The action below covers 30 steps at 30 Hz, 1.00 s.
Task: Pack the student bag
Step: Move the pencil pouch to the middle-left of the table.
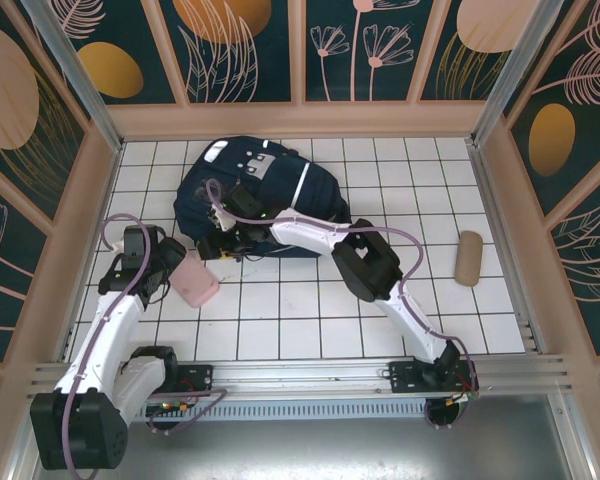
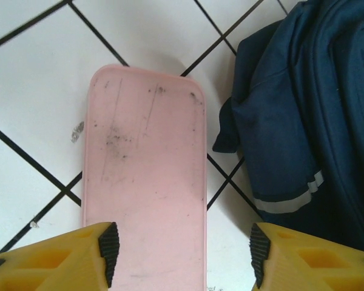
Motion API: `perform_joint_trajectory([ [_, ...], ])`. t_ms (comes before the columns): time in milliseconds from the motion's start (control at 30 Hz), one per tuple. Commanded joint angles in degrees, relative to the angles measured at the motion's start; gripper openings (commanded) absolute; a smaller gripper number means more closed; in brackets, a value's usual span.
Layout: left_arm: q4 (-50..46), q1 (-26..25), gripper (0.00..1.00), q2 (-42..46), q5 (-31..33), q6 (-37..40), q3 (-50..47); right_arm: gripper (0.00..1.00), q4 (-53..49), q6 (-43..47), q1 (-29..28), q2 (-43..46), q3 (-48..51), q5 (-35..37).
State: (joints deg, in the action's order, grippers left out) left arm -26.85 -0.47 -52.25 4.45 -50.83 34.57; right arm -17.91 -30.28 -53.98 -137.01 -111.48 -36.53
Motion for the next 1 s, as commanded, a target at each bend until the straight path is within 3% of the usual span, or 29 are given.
perform_joint_trajectory([
  [0,-1.19,-0.23,0.68,0.04,2.41,2.45,2.08,0.59,-1.52,1.1,0.34,-0.8,-0.15,0.71],
  [367,-2.41,-0.21,0.88,0.04,4.58,4.51,3.64,0.59,-3.25,3.06,0.71,-1.59,-0.23,3.57],
  [433,-2.58,-0.23,0.98,-0.09,5.17,4.59,3.6,0.6,-3.67,3.84,0.48,-2.06,-0.55,3.67],
  [867,-2.24,-0.23,0.99,-1.61,5.84,5.25,4.88,0.61,-15.51,12.23,-5.53,-10.59,-12.35,12.4],
  [967,-1.7,-0.24,0.98,-2.24,5.27,4.94,4.9,0.62,-16.15,13.51,-6.47,-10.39,-11.08,14.45],
])
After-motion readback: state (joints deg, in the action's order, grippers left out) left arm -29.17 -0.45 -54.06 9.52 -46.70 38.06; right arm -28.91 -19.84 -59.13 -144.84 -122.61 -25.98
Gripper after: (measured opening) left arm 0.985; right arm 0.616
